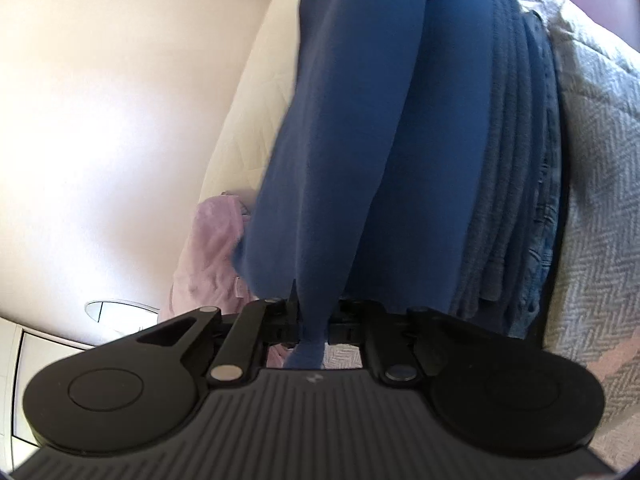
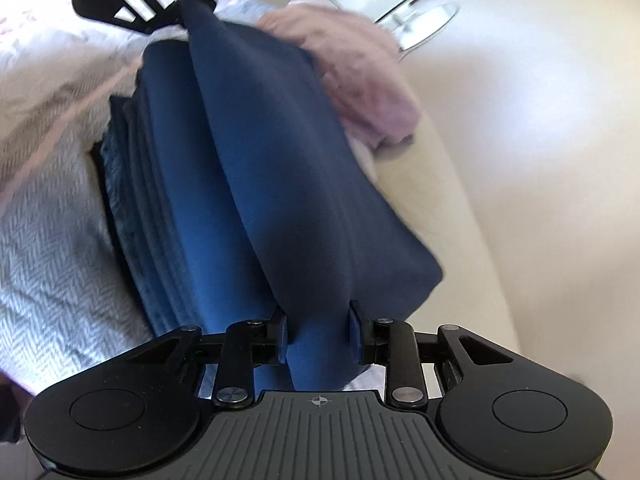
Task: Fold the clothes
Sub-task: 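Lower the sweatshirt onto the stack of blue clothes with both grippers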
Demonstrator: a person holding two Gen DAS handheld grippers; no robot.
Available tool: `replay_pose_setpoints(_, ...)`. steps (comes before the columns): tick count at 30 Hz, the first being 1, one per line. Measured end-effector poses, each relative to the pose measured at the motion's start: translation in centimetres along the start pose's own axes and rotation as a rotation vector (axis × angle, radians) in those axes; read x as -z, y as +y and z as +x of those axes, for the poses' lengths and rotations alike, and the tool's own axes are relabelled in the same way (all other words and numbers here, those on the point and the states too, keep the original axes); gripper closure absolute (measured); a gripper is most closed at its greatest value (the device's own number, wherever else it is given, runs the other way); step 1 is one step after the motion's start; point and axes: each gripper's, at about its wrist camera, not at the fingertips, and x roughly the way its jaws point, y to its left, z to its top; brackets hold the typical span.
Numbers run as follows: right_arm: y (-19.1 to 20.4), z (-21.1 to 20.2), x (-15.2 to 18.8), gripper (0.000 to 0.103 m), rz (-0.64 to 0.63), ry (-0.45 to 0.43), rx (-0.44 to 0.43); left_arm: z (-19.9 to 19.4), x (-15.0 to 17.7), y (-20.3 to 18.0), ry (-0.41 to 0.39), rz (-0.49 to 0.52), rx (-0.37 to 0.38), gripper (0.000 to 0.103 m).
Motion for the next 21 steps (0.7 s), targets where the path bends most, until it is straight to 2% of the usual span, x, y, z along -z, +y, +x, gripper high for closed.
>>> replay_pose_setpoints(3,1.3,1.1,0.7,0.075,-0.035,0.032,-0.021,0.0,-0.4,0.2,0.003,-0.008,-0.001,0.097)
replay_pose_setpoints(6,0.4,0.4,0.6,0.075,0.01,0.024,0.006,-0.1,-0.2,0.6,0.007,-0.031,0.002,0.097)
replay_pose_setpoints(8,0.7,0.4,0.8,0.074,0.006,0.025,0.004,0.9,0.3,-0.4,0.013,0.008,0.009,0.098)
replay_pose_setpoints(11,2.5,1.1,1.4,0.071,-0.079,0.031,0.004,1.9,1.1,-0.6,0.02,0.065,-0.011,0.098)
replay_pose_setpoints(13,2.4,0.7,1.4,0.07,-0.085,0.025,0.021,2.1,1.5,0.4,0.023,0.045,-0.003,0.096)
replay_pose_setpoints(18,1.2,-0.6,1.3,0.065,-0.026,0.053,-0.014,1.9,2.7,3.0,0.053,-0.024,0.037,0.091)
replay_pose_setpoints(21,0.1,-2.0,1.1,0.065,0.026,0.068,-0.042,1.0,4.1,5.4,0.081,-0.147,0.074,0.09)
